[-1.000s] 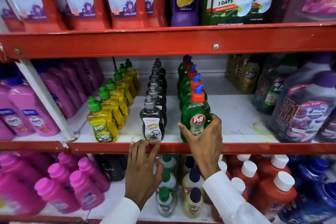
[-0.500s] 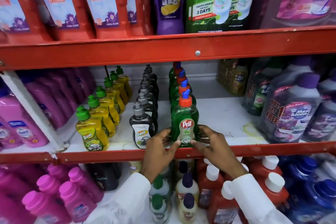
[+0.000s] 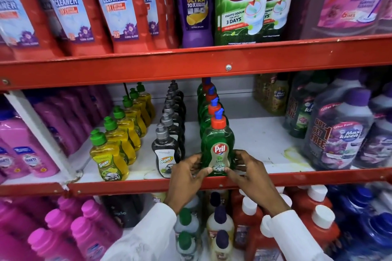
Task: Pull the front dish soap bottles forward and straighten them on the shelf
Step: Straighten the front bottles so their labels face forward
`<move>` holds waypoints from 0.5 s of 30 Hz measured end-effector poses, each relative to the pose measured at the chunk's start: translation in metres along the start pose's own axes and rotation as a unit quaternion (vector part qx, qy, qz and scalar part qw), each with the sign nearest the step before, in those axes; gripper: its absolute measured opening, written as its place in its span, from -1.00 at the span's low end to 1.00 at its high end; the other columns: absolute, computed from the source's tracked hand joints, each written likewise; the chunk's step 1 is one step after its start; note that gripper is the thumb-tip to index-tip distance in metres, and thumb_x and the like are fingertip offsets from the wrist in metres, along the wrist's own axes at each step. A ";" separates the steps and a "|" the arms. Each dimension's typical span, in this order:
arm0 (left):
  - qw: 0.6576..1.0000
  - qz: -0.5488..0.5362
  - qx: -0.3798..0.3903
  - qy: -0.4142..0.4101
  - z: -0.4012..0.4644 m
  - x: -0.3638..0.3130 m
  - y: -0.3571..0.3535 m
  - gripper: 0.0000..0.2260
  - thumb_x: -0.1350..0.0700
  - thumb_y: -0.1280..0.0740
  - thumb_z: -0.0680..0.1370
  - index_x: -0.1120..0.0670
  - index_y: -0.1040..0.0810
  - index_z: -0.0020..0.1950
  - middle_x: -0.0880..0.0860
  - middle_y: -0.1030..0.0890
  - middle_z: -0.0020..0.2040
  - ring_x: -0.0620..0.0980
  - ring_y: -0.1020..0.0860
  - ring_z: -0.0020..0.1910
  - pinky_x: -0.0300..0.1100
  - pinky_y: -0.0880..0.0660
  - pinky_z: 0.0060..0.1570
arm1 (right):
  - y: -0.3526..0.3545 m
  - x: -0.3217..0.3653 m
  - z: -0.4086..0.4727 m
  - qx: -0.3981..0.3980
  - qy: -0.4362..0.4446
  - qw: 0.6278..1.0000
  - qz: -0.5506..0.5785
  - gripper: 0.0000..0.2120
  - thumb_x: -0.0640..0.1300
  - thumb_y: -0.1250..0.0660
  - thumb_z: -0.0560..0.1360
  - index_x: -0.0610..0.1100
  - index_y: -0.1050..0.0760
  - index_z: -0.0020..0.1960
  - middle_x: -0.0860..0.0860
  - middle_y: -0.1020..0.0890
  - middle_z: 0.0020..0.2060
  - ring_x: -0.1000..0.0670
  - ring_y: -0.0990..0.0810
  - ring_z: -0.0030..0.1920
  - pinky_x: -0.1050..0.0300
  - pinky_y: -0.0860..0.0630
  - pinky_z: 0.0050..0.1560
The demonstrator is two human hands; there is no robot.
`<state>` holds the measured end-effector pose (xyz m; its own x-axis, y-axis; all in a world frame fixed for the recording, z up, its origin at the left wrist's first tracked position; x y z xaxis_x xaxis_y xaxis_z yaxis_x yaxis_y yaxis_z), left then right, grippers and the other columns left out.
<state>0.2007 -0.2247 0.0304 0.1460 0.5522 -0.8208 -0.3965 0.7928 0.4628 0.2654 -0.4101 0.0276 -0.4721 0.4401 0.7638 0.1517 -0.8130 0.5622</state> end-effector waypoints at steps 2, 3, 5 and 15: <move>1.000 -0.007 -0.006 -0.008 -0.006 -0.002 0.003 -0.58 0.07 -0.49 0.52 0.02 -0.56 0.38 -0.07 -0.69 0.24 -0.23 -0.65 0.17 -0.06 -0.60 0.26 | 0.003 0.006 -0.004 -0.030 -0.007 0.999 0.029 -0.51 0.00 -0.55 0.39 -0.01 -0.48 0.26 0.10 -0.66 0.08 0.13 -0.65 0.08 0.54 -0.47 0.01; 1.000 -0.010 -0.022 -0.011 -0.013 -0.003 0.008 -0.57 0.05 -0.48 0.53 0.02 -0.55 0.39 -0.08 -0.68 0.25 -0.24 -0.63 0.19 -0.11 -0.59 0.27 | 0.007 0.009 -0.009 -0.067 -0.010 0.997 0.045 -0.49 0.01 -0.57 0.35 0.01 -0.50 0.25 0.10 -0.66 0.08 0.13 -0.65 0.08 0.44 -0.52 0.03; 0.993 -0.014 -0.109 -0.033 -0.029 -0.006 0.030 -0.65 0.01 -0.45 0.53 0.02 -0.62 0.31 -0.07 -0.71 0.20 -0.25 -0.65 0.15 -0.22 -0.60 0.19 | 0.016 0.022 -0.024 -0.190 0.007 0.980 0.064 -0.56 0.00 -0.57 0.35 0.00 -0.53 0.17 0.07 -0.65 0.04 0.07 -0.63 0.02 0.18 -0.61 0.00; 0.986 -0.001 -0.166 0.029 -0.020 0.048 0.111 -0.46 -0.08 -0.35 0.39 0.02 -0.50 0.36 0.03 -0.64 0.26 -0.06 -0.65 0.16 -0.09 -0.61 0.20 | -0.095 0.104 -0.016 -0.071 0.066 0.995 0.024 -0.58 -0.14 -0.40 0.52 -0.03 -0.45 0.35 0.19 -0.54 0.19 0.21 -0.52 0.18 0.33 -0.41 0.29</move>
<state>0.1456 -0.1157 0.0358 0.0997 0.5277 -0.8435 -0.6725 0.6606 0.3338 0.1886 -0.2931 0.0482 -0.5780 0.3527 0.7358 0.0578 -0.8818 0.4681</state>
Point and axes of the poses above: each hand's wrist, its own z-axis towards the middle knuckle, its own y-axis out of the back of the hand, x = y × z, the point moved 6 cm from there along z, towards the middle knuckle
